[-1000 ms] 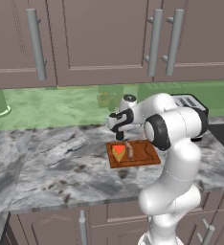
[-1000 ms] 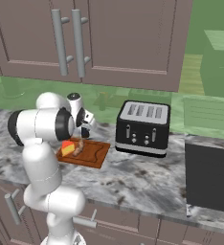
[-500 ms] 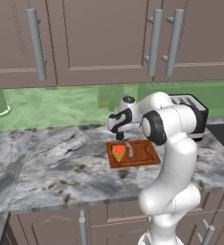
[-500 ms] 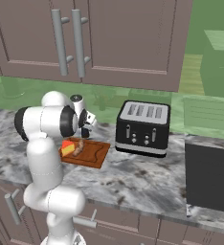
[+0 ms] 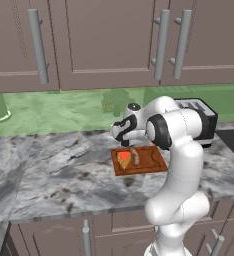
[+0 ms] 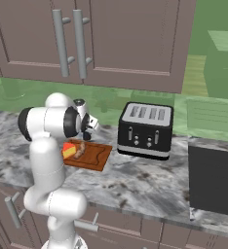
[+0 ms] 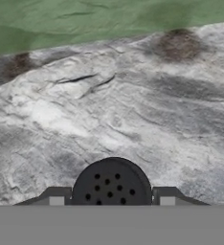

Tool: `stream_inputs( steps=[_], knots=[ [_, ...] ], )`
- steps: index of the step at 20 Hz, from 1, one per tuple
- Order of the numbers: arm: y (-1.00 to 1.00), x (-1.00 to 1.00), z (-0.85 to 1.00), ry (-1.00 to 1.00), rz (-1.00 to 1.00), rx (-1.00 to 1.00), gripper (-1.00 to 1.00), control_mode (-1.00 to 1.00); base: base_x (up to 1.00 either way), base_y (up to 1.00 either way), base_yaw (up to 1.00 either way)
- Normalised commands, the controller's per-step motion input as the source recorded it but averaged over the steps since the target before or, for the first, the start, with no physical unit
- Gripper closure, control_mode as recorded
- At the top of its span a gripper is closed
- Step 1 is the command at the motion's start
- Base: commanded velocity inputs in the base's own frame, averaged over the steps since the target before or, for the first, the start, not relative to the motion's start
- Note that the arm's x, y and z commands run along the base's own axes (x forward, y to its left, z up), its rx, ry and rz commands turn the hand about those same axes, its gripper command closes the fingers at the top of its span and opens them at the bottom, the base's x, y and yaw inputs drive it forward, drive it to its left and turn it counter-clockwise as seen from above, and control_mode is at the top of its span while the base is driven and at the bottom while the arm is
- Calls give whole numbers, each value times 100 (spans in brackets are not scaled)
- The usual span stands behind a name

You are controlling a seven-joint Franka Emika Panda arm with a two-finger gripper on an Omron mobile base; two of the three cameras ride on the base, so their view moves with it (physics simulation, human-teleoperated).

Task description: Retrieve the reheated potato from the microwave, then place the potato, cheese, and condiment on the cutting board.

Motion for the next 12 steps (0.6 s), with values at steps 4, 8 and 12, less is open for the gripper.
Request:
stream_inputs(
  steps=[4,8,12],
  knots=[
    [0,0,-14,0,0,0,100,-100,0,0,0],
    [0,0,2,-6,0,0,100,-100,0,0,0],
    [-5,-10,57,-20,0,0,100,-100,0,0,0]
  ],
)
